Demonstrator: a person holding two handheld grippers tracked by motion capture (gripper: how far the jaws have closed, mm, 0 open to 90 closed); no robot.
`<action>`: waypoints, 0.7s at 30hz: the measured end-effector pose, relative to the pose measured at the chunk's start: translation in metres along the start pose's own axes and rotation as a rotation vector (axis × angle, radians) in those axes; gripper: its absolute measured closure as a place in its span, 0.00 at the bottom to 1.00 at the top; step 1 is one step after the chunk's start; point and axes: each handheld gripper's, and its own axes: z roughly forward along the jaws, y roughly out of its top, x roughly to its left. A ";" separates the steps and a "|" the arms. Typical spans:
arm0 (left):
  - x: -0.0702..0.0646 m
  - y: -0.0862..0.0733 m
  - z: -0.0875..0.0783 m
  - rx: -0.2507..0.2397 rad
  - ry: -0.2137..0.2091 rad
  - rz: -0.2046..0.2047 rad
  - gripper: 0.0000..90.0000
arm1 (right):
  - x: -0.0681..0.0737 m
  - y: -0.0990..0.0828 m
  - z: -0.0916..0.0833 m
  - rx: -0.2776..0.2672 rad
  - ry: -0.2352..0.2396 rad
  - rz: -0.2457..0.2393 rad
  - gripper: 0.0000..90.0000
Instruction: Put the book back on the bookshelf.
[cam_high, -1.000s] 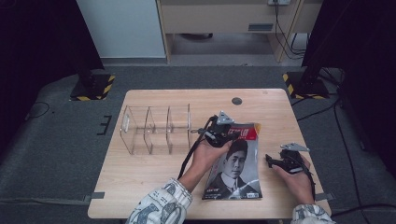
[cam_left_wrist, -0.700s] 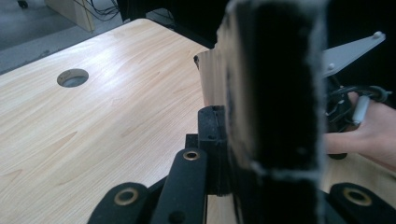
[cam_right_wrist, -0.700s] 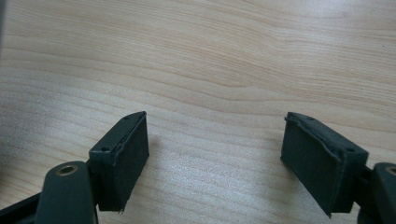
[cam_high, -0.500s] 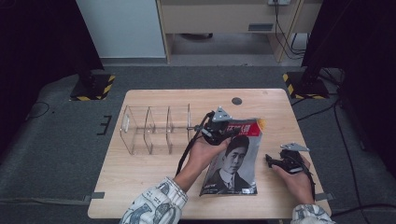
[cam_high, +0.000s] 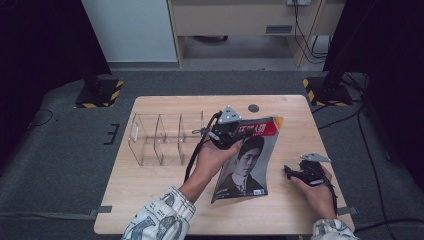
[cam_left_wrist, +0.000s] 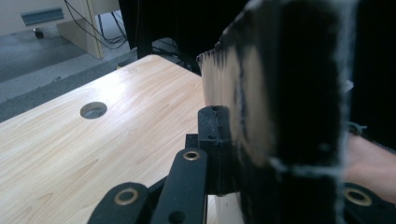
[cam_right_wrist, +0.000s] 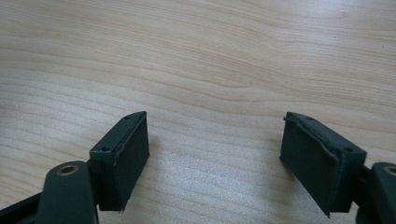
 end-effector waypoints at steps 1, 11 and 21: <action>0.000 0.000 0.000 0.000 0.000 0.000 0.97 | 0.000 0.000 0.000 0.000 0.000 0.000 0.26; 0.003 0.013 -0.019 -0.044 0.003 -0.003 0.97 | 0.000 0.000 0.000 -0.001 0.000 0.002 0.26; 0.007 0.019 -0.030 -0.063 0.018 0.018 0.97 | 0.000 0.000 0.000 -0.003 -0.003 0.002 0.26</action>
